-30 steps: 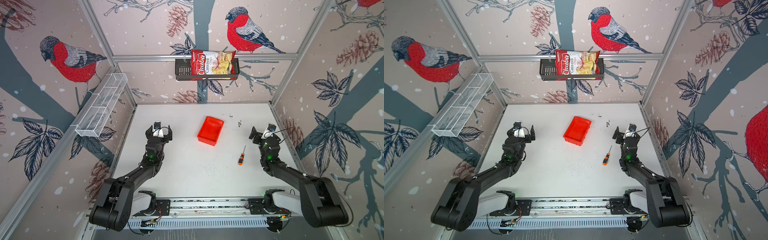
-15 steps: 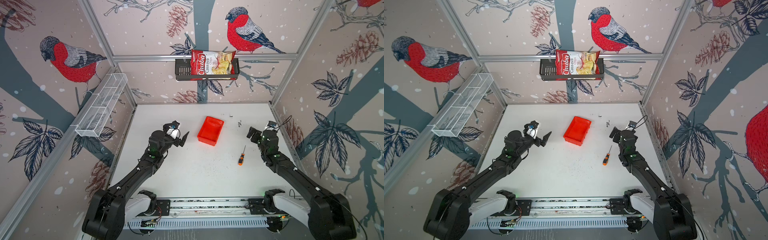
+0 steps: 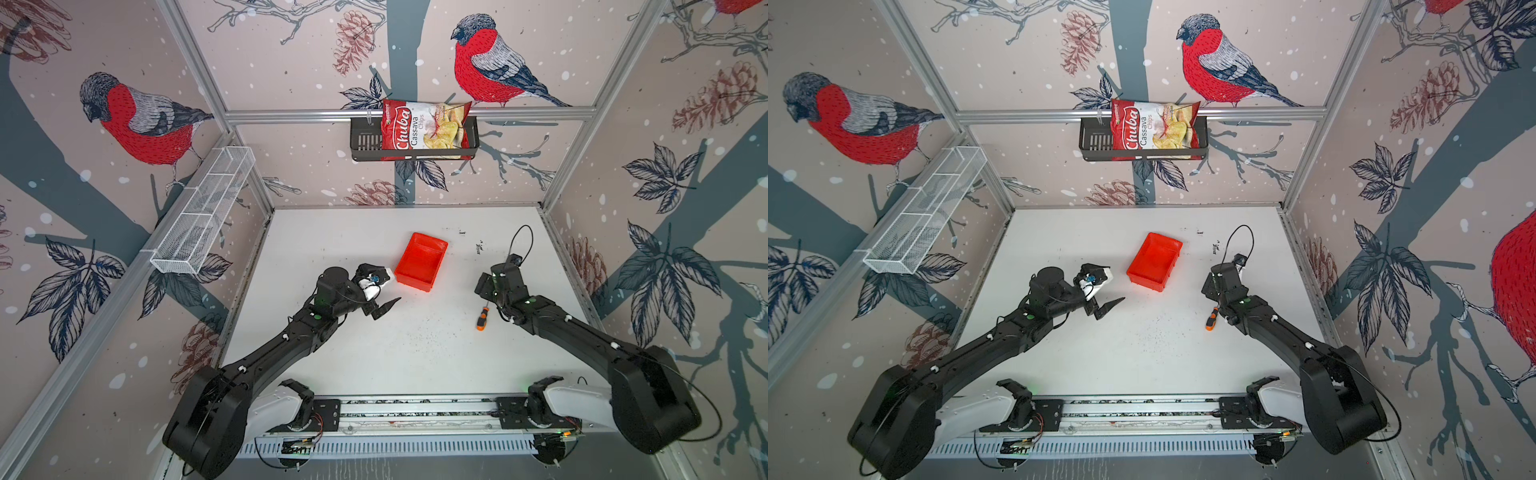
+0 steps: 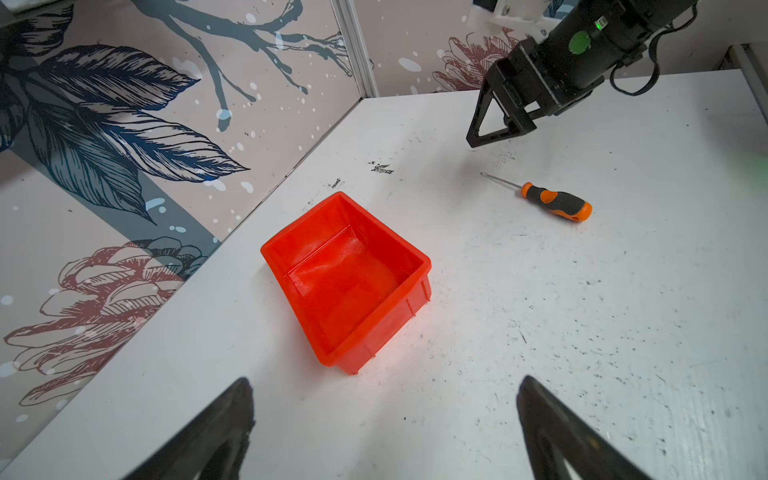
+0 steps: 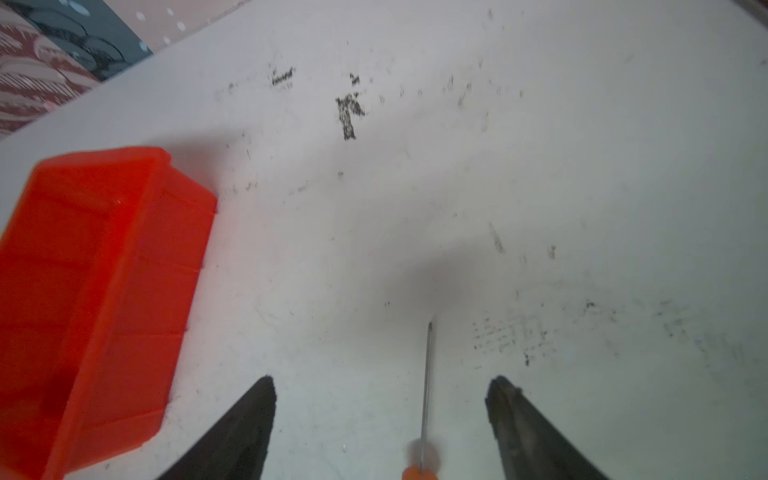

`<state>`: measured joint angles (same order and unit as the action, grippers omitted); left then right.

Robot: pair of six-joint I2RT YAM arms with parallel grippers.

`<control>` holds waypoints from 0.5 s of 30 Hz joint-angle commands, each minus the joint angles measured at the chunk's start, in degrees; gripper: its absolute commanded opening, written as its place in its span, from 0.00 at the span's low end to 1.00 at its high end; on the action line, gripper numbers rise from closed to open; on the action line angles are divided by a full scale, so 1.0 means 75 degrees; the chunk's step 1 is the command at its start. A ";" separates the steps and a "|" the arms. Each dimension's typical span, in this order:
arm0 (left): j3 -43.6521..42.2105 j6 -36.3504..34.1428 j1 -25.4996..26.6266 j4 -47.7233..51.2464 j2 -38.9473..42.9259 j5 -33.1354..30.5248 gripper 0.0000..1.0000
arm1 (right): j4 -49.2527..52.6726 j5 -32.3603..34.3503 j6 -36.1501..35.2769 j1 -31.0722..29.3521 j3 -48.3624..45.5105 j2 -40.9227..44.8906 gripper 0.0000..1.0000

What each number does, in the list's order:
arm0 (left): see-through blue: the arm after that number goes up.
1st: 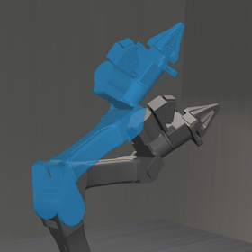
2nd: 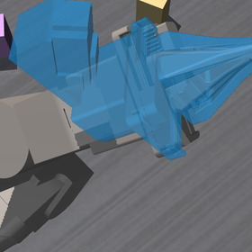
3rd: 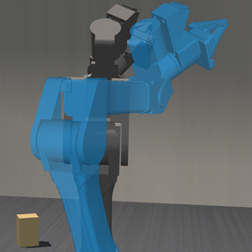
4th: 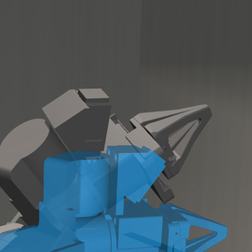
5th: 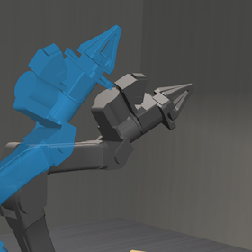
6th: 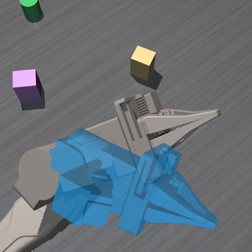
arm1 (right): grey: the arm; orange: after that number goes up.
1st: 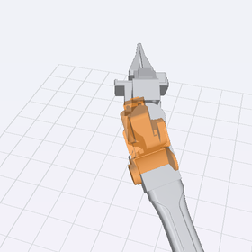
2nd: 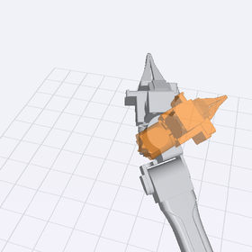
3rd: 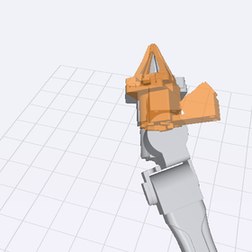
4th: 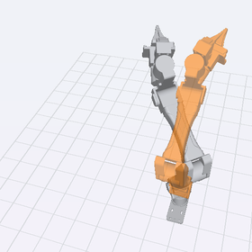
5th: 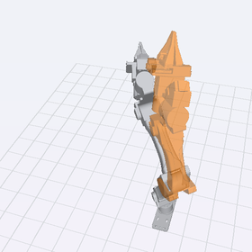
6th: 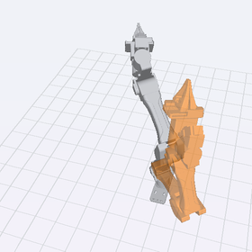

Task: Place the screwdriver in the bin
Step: 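Move the right gripper over the screwdriver while the left arm rises toward the bin, then lower the right gripper and close it on the screwdriver's orange handle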

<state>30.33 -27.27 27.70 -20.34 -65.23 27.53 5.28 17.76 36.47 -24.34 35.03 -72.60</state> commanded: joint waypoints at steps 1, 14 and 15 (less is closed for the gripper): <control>-0.0036 -0.0159 0.0032 -0.0048 -0.0017 0.0219 0.97 | 0.0374 -0.0126 0.0431 -0.0045 0.0186 -0.0416 0.68; -0.0019 -0.0228 0.0093 0.0062 -0.0191 0.0184 0.97 | 0.0640 -0.0305 0.0704 -0.0013 0.0322 -0.1423 0.41; 0.0004 -0.0232 0.0099 0.0060 -0.0198 0.0178 0.97 | 0.0615 -0.0311 0.0710 0.0000 0.0310 -0.1469 0.40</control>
<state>30.15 -28.53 28.34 -19.92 -66.48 28.42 8.71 15.38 40.66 -24.53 37.08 -82.94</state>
